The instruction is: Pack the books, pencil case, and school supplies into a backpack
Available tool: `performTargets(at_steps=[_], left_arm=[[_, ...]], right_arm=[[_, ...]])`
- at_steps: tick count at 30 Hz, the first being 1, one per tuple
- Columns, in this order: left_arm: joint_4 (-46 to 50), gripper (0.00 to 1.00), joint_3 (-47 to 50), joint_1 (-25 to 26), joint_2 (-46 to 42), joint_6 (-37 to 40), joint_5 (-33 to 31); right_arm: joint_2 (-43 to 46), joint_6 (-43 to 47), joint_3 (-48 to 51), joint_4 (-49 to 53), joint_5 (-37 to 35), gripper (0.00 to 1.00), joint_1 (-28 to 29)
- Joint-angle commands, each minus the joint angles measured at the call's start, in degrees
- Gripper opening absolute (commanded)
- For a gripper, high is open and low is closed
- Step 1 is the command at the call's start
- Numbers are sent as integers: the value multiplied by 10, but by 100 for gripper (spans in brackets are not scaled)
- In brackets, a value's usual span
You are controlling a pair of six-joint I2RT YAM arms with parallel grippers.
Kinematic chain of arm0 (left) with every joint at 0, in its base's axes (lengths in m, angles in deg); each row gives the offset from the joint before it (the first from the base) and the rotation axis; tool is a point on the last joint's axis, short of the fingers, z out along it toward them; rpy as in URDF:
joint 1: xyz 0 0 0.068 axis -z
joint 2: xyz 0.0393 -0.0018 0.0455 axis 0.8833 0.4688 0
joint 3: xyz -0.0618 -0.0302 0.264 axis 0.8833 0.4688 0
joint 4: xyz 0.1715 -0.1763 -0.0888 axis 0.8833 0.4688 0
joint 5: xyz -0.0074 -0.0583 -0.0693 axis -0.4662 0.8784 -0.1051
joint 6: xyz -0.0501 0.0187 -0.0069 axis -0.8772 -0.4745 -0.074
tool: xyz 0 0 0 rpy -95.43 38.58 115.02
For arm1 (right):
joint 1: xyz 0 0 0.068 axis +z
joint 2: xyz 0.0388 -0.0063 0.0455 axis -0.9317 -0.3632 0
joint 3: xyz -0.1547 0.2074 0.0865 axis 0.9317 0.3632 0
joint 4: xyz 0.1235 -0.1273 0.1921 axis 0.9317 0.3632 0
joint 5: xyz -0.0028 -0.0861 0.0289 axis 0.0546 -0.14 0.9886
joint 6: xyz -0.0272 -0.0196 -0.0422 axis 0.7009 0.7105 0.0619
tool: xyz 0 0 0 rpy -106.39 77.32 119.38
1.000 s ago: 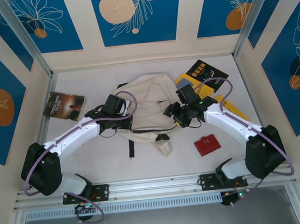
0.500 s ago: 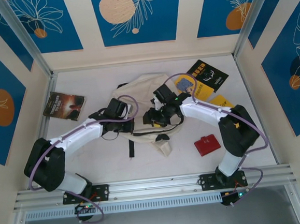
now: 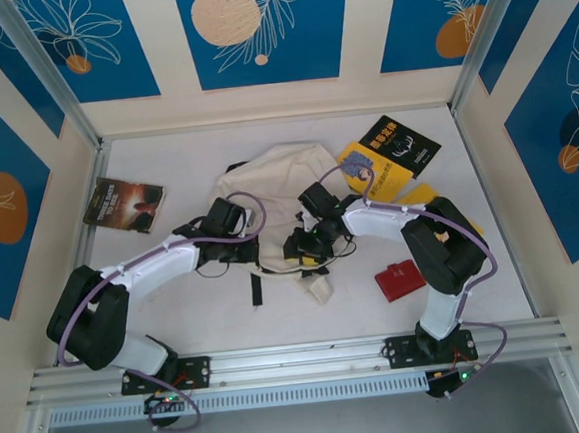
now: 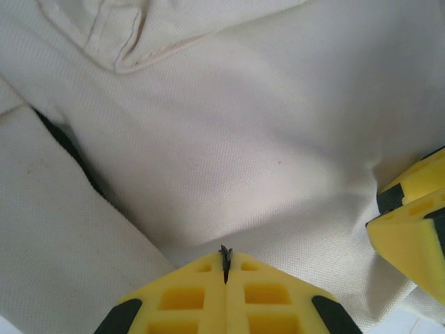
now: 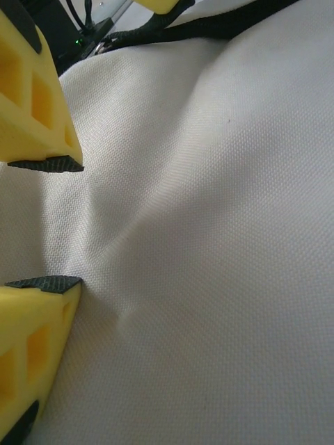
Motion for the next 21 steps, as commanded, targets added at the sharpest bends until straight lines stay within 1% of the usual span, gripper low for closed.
performTargets(at_steps=[1, 4, 7, 11, 15, 17, 21], left_arm=[[-10, 0, -32, 0, -4, 34, 3], [-16, 0, -36, -1, -7, 52, 5], [-18, 0, -42, -3, -2, 62, 5], [-13, 0, -56, -6, 16, 69, 17], [-20, 0, -62, -8, 26, 68, 33], [-22, 0, -65, -9, 28, 66, 33], [-27, 0, -65, -9, 27, 65, 28]], right_arm=[[38, 59, -5, 0, -2, 43, 14], [57, 115, 2, -23, 6, 43, 41], [65, 145, 17, -47, 11, 45, 60], [73, 143, 39, -87, 25, 47, 63], [78, 133, 68, -132, 38, 47, 60], [73, 131, 74, -133, 33, 46, 60], [60, 133, 74, -115, 2, 37, 58]])
